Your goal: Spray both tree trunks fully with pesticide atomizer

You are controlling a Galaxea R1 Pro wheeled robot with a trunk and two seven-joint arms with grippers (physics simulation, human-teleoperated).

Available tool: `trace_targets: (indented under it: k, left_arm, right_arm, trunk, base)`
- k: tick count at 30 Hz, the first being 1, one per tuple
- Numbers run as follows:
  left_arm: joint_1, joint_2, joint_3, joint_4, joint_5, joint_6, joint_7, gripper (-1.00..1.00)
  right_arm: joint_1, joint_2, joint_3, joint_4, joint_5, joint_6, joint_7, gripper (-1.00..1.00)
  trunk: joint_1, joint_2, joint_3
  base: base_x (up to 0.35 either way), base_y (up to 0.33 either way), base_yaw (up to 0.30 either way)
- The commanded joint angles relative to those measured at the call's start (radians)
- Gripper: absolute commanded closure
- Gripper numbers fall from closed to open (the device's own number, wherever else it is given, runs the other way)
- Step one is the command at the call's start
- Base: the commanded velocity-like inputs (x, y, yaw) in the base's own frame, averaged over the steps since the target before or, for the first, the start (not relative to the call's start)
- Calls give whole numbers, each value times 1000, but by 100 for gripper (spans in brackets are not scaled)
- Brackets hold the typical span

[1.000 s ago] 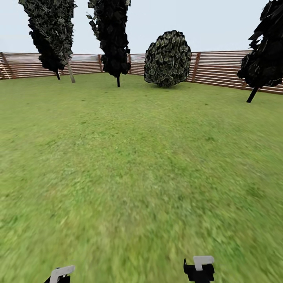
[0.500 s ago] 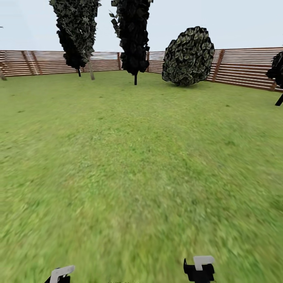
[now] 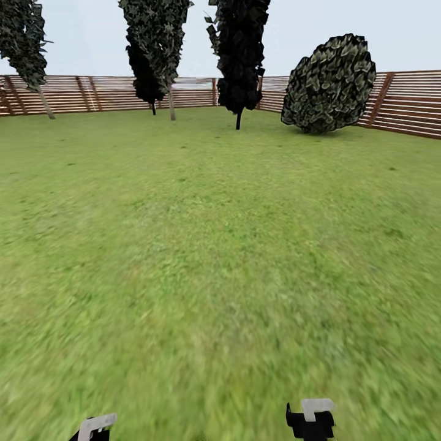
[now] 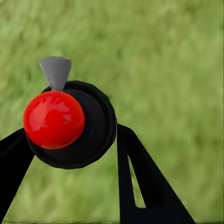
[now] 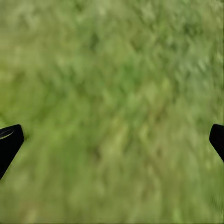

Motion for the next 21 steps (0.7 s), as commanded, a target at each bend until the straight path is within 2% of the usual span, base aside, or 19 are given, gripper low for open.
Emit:
trace_targets:
  k: [1,21]
  left_arm:
    - [-1,0,3,2,-10,-4,6,100]
    - [-1,0,4,1,-10,-4,6,100]
  right_arm:
    - [0,0,9,1,-10,-4,-2,-100]
    - [0,0,9,1,-10,-5,-2,-100]
  trunk:
    - [0,0,-2]
    - [0,0,-18]
  base:
    - [0,0,272]
    - [0,0,272]
